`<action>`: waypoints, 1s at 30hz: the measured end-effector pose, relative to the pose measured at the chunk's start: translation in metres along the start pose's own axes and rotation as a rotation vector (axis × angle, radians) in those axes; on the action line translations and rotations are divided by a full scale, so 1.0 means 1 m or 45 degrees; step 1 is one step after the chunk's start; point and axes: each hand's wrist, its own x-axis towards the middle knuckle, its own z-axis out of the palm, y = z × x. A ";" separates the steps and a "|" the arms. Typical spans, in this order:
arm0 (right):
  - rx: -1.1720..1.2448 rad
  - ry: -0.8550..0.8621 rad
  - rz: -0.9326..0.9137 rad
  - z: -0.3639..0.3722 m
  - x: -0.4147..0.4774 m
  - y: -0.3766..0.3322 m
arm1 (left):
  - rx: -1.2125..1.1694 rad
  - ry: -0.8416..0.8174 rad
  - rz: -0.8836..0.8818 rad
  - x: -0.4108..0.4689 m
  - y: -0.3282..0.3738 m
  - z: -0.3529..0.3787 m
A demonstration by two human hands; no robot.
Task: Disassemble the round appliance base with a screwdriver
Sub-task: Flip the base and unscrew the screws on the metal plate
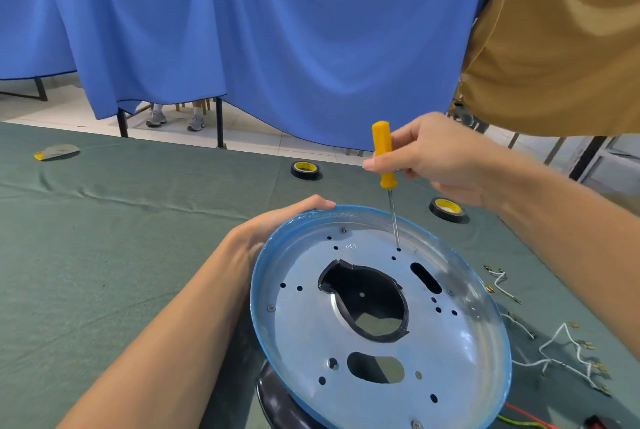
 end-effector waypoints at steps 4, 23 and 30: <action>-0.218 -0.218 0.019 0.014 0.005 0.006 | -0.001 -0.051 0.012 0.002 0.001 0.002; -0.844 0.259 0.149 0.082 0.024 0.051 | 0.002 -0.103 0.051 0.006 0.000 0.002; -0.805 0.293 0.192 0.086 0.026 0.049 | 0.018 -0.106 0.086 0.008 0.001 0.002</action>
